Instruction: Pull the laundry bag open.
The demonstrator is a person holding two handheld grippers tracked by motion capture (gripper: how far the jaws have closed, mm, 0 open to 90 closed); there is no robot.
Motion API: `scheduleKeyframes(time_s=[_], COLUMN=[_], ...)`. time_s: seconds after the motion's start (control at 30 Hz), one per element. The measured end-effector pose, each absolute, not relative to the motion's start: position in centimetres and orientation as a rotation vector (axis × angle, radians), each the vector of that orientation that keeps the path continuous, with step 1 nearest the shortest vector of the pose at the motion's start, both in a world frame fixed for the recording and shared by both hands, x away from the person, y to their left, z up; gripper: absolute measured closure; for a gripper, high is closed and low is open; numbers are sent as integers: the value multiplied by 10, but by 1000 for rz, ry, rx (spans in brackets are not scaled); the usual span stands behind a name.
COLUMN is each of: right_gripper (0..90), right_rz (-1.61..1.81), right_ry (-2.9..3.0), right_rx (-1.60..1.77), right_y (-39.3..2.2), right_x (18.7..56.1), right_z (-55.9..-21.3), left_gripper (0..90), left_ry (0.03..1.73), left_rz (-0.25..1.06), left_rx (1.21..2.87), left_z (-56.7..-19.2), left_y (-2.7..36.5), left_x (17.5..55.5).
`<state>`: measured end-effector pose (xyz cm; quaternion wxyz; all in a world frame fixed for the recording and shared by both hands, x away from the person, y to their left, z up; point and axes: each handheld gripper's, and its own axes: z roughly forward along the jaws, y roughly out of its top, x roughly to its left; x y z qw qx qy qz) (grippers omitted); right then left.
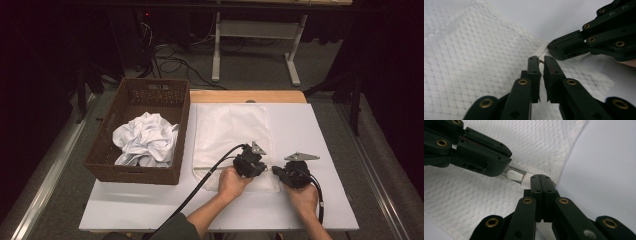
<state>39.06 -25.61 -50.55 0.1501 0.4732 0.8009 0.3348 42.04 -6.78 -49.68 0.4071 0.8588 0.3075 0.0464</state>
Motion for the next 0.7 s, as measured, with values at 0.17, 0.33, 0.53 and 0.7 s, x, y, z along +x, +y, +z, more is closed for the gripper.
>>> scheduleKeyframes(time_s=[0.17, 0.33, 0.53, 0.7], right_gripper=[900, 900, 900, 900], right_rz=[964, 966, 969, 969], right_ry=[2305, 2308, 2307, 2305], right_rx=[1362, 1364, 1366, 1374], right_y=[-257, -257, -257, -257], right_x=[391, 391, 391, 391], right_z=[-505, -505, -506, -506], left_gripper=[736, 748, 823, 815], left_ry=[815, 807, 831, 826], left_rz=[94, 48, 7, 9], left_rx=[2183, 2173, 2151, 2156], left_z=[-504, -508, -510, -510], left_y=[-70, -74, -76, -76], left_x=[424, 424, 425, 425])
